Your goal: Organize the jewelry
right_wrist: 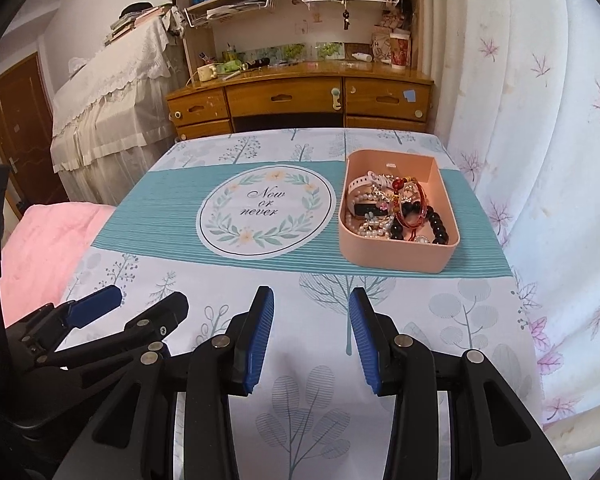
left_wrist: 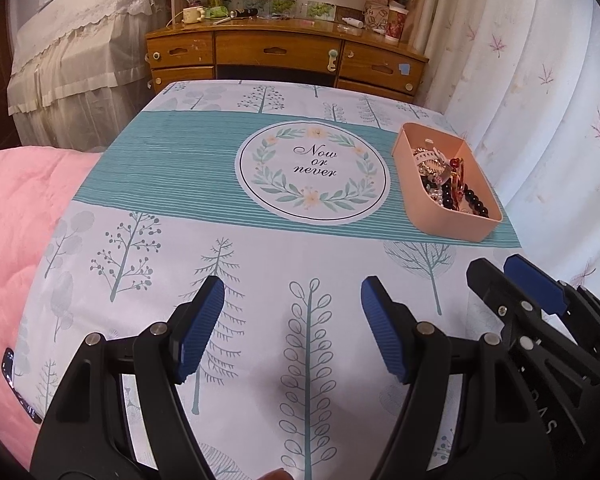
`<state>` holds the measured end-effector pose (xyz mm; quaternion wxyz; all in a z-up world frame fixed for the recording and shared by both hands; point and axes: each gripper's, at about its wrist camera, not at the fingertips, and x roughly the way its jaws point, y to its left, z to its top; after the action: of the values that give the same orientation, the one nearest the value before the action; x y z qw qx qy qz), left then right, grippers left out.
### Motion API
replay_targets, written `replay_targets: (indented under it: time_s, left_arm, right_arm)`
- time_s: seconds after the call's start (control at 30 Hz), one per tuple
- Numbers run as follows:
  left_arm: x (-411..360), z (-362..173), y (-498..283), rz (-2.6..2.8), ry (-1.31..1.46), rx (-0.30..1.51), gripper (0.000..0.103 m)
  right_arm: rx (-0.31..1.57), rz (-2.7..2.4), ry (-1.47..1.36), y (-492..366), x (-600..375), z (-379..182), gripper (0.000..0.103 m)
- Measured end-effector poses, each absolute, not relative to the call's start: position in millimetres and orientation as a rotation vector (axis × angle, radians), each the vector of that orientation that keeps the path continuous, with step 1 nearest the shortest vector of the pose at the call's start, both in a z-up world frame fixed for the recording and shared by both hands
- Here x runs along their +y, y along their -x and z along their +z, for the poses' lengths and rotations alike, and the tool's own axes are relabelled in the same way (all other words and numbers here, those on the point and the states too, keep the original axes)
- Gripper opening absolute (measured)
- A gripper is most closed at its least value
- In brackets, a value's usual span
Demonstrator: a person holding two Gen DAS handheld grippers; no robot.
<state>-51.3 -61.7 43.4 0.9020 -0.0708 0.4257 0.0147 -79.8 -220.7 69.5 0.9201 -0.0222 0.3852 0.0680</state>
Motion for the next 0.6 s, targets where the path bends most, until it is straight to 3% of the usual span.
replay_targets:
  time_s: [0.6]
  left_arm:
    - [-64.1, 43.0, 54.5, 0.051, 0.144, 0.881, 0.069]
  right_arm:
    - [0.798, 0.152, 0.032, 81.8, -219.0, 67.8, 0.04]
